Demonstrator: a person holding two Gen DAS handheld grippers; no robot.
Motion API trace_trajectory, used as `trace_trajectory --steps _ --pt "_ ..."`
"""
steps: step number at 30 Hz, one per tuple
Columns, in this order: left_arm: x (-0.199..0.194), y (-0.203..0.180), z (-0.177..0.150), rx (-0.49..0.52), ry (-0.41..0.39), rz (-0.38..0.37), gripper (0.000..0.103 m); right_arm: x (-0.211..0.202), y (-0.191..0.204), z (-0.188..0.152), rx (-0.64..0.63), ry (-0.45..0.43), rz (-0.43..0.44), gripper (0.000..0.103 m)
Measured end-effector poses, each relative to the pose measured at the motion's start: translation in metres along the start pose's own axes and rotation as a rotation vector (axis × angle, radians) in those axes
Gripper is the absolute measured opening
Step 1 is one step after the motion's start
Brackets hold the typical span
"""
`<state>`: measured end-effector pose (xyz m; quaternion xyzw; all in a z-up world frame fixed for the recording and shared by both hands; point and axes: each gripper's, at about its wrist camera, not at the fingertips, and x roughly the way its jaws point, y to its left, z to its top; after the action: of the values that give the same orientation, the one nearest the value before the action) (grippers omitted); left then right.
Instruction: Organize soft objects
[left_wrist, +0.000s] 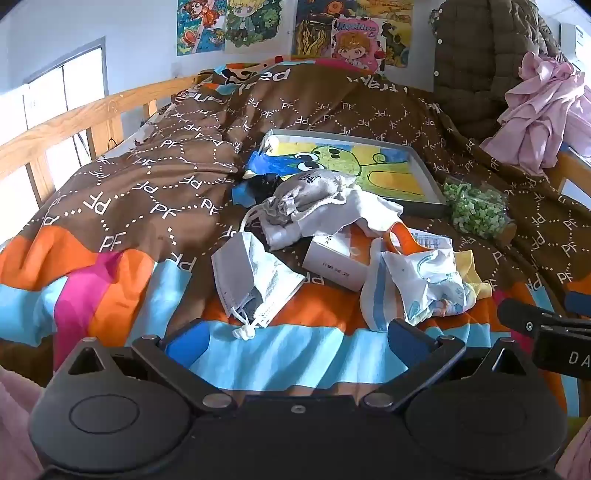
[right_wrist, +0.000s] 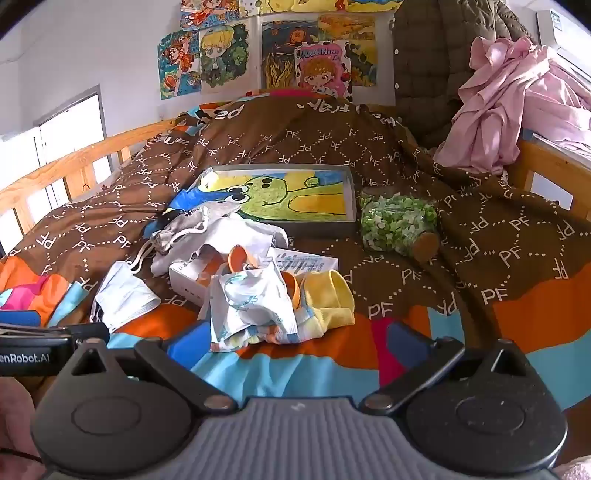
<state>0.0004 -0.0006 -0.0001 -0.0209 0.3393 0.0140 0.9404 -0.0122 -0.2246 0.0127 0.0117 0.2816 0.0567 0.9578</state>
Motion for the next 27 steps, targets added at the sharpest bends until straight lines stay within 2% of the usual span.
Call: trace_trajectory --steps 27 --pt "0.0030 0.0047 0.0001 -0.032 0.010 -0.004 0.102 0.0004 0.0010 -0.0007 -0.012 0.006 0.011 0.103"
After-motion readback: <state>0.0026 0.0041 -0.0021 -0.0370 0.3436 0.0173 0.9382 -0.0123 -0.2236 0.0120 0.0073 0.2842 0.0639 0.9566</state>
